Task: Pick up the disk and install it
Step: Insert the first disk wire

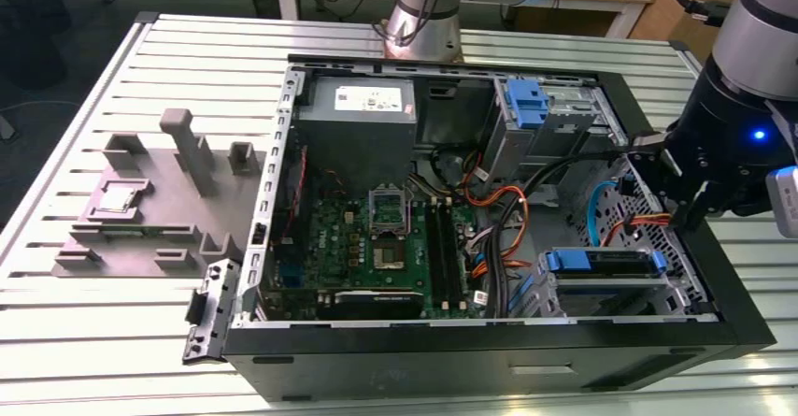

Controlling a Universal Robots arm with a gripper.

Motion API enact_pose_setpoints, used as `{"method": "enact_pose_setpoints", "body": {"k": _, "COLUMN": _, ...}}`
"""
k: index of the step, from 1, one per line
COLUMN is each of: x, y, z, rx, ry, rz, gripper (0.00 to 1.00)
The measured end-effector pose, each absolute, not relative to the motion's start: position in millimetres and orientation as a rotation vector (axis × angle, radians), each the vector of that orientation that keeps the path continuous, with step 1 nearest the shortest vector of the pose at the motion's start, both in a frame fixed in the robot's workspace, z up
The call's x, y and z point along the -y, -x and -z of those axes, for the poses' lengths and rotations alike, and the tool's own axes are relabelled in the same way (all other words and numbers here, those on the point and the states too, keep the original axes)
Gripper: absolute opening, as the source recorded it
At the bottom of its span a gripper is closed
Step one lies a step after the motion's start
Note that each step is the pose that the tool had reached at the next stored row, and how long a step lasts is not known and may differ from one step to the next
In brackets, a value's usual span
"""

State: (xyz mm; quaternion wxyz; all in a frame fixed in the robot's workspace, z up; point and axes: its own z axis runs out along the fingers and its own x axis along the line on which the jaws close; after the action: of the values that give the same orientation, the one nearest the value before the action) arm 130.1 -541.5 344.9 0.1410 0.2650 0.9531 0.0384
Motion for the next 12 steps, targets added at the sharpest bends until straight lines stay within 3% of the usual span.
{"method": "enact_pose_setpoints", "body": {"k": 12, "x": 541.5, "y": -128.7, "z": -348.7, "rx": -2.752, "ry": -0.762, "rz": -0.104, "gripper": 0.18}}
